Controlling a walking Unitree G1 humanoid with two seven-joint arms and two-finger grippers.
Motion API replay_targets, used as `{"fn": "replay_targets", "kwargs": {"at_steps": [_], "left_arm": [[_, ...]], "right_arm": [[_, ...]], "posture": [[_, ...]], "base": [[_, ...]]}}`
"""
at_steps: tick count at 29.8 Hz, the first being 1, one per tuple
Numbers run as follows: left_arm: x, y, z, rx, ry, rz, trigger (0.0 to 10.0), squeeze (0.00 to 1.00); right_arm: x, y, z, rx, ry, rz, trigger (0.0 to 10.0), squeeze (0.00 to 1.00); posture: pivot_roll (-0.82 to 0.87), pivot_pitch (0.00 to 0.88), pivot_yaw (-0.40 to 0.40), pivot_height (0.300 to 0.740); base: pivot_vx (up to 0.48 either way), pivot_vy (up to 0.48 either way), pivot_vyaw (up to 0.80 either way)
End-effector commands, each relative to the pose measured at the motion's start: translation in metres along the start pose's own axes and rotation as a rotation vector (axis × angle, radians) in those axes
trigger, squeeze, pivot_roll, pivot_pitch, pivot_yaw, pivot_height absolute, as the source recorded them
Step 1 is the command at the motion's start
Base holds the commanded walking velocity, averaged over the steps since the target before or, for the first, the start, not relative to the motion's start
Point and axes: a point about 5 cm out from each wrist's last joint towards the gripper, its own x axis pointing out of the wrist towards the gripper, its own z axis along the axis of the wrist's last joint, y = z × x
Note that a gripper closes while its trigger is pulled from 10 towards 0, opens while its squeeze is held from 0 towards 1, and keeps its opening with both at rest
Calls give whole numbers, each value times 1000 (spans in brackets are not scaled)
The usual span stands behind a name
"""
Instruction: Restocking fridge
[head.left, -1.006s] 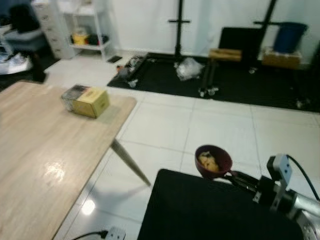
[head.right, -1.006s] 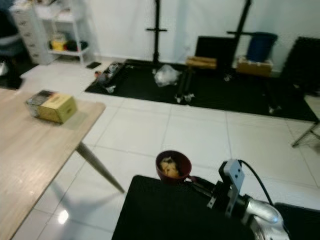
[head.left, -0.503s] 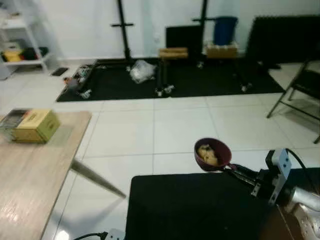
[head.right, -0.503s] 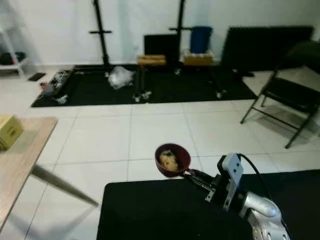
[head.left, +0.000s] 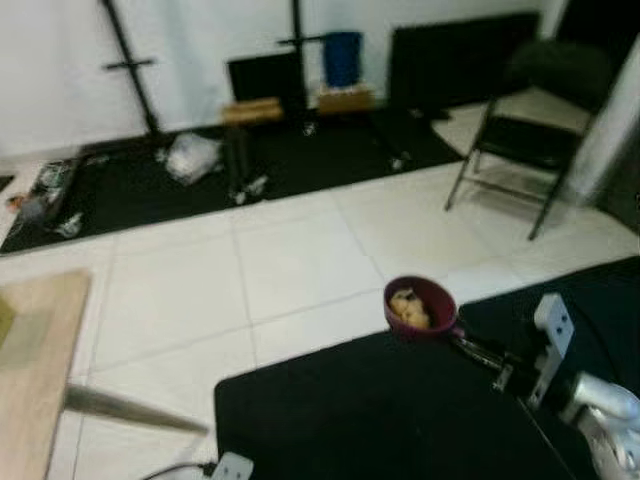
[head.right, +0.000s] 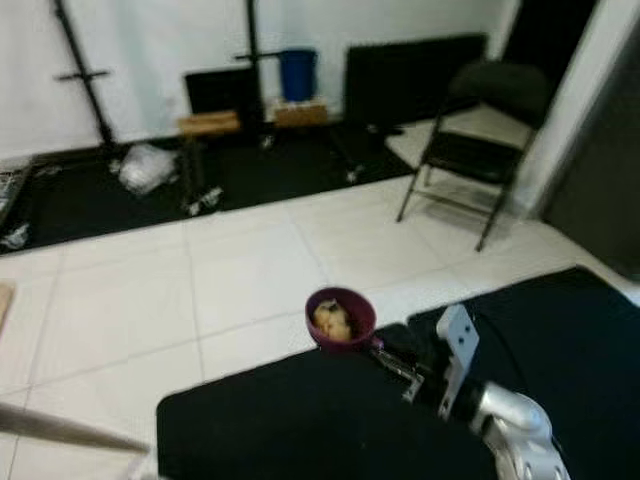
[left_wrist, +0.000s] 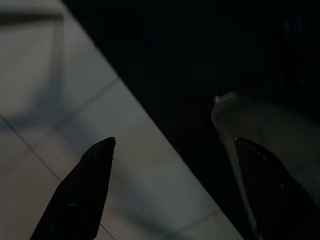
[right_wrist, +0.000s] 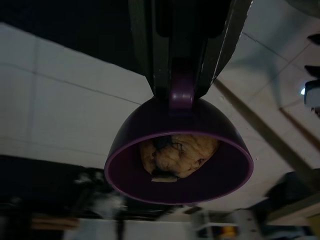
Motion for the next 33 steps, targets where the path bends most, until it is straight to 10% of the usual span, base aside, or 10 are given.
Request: {"fn": "replay_targets", "kwargs": {"at_steps": [1,33], "left_arm": [[-3,5,-10,7,30,8,10000,0],[1,-8,-4,-6,7,-19,10000,0]], "right_arm": [[3,0,6,-38,-26,5,10000,0],[15,-11,15,-78,-22,-7,10000,0]], "posture": [[31,0,30,740],[43,0,2,740]], "base": [[0,0,-781],[0,0,-772]]}}
